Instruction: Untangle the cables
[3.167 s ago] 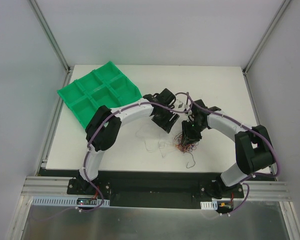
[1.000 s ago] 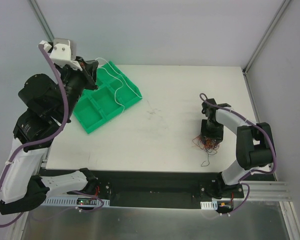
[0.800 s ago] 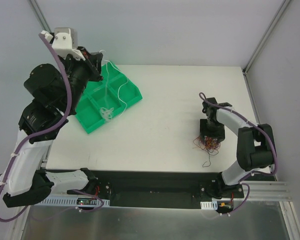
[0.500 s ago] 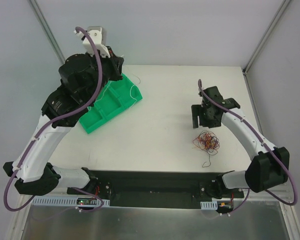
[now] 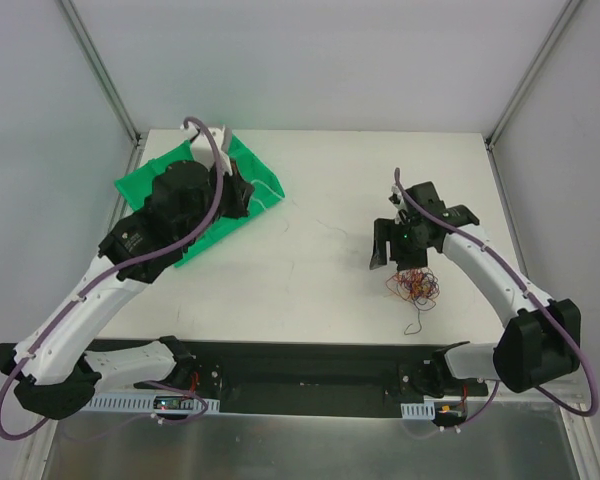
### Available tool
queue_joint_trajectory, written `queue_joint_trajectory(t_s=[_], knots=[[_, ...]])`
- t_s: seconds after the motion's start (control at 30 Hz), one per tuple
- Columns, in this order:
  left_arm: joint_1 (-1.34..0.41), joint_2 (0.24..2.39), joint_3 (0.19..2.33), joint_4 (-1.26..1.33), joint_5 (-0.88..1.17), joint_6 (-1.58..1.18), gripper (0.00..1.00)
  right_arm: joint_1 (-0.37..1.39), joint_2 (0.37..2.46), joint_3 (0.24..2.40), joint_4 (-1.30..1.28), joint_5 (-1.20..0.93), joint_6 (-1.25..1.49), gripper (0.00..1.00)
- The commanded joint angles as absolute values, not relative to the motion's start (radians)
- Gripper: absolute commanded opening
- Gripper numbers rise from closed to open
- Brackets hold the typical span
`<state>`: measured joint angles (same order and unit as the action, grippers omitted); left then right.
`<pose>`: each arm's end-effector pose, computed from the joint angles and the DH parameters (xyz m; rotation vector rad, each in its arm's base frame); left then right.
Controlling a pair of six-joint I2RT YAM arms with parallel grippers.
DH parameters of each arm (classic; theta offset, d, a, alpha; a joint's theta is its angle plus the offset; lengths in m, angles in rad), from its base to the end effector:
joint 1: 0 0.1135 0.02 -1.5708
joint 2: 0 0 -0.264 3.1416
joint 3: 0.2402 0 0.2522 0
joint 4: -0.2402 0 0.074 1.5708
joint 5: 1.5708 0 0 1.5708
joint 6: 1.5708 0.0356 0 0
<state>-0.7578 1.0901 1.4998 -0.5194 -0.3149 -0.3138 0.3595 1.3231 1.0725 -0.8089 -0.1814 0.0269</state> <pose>0.1571 -0.1335 0.4884 0.1374 1.6985 -0.5414 0.2419 0.0978 0.2717 -0.5008 2.6034 0.3696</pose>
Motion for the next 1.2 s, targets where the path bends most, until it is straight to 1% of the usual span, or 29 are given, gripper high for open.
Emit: queue_joint_trajectory(t_s=[0.0,0.07,0.23,0.37,0.43,0.5,0.6,0.77,0.9,0.93,1.0,1.07,1.1,1.17], knots=[[-0.747,0.997,1.281,-0.566,-0.246,-0.428,0.00,0.397,1.341,1.057,-0.767,-0.288,0.052,0.73],[-0.747,0.977,1.179,-0.574,-0.180,-0.462,0.00,0.429,1.365,1.063,-0.764,-0.266,0.061,0.71],[-0.744,0.992,1.045,-0.578,-0.091,-0.474,0.00,0.445,1.420,1.059,-0.753,-0.186,0.116,0.64],[-0.746,0.988,1.025,-0.589,-0.083,-0.456,0.00,0.448,1.469,1.045,-0.727,-0.219,0.136,0.58],[-0.746,0.973,1.019,-0.588,-0.083,-0.454,0.00,0.448,1.497,1.049,-0.723,-0.241,0.138,0.51],[-0.744,0.960,1.011,-0.588,-0.078,-0.451,0.00,0.451,1.511,1.048,-0.704,-0.252,0.149,0.48],[-0.746,0.959,1.009,-0.588,-0.060,-0.451,0.00,0.456,1.546,1.049,-0.677,-0.271,0.160,0.39],[-0.746,0.980,1.026,-0.588,-0.041,-0.442,0.00,0.462,1.609,1.019,-0.644,-0.249,0.132,0.39],[-0.745,0.988,1.037,-0.589,-0.032,-0.431,0.00,0.472,1.635,1.003,-0.618,-0.262,0.130,0.36],[-0.746,0.989,1.038,-0.588,-0.032,-0.426,0.00,0.476,1.643,1.002,-0.608,-0.270,0.130,0.33],[-0.746,0.994,1.037,-0.588,-0.037,-0.420,0.00,0.485,1.658,1.005,-0.603,-0.287,0.135,0.22],[-0.746,0.997,1.035,-0.595,-0.067,-0.419,0.00,0.485,1.654,1.025,-0.632,-0.267,0.138,0.05],[-0.746,0.997,1.034,-0.606,-0.101,-0.426,0.00,0.483,1.640,1.043,-0.659,-0.246,0.138,0.00],[-0.744,0.988,1.037,-0.682,-0.243,-0.486,0.00,0.473,1.579,1.086,-0.730,-0.180,0.133,0.00]])
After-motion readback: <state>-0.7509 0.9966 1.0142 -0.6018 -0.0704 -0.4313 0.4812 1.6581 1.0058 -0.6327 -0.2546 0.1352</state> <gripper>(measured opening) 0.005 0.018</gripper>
